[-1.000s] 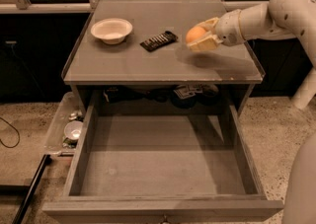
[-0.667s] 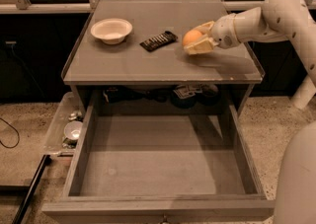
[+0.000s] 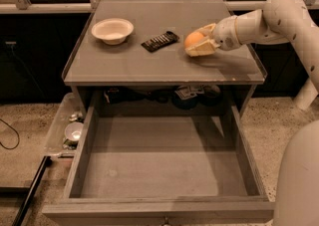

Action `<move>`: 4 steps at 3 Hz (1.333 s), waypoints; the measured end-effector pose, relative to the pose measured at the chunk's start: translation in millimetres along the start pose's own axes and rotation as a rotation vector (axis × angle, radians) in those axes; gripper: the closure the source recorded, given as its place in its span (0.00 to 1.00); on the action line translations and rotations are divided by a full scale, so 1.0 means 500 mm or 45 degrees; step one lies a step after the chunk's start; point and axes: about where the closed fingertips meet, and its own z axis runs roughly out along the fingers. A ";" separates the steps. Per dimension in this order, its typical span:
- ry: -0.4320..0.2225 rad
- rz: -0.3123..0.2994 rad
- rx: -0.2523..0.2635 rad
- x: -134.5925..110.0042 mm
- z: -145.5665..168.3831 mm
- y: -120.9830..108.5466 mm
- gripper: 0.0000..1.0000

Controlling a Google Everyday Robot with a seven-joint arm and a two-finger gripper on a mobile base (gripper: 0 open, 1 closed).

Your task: Pick orange from top drawer and place on counter

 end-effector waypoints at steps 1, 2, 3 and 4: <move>0.000 0.000 0.000 0.000 0.000 0.000 0.57; 0.000 0.000 0.000 0.000 0.000 0.000 0.34; 0.000 0.000 0.000 0.000 0.000 0.000 0.11; 0.000 0.000 0.000 0.000 0.000 0.000 0.00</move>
Offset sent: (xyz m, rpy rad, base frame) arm 0.0000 0.0000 0.0000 0.0000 0.0000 0.0000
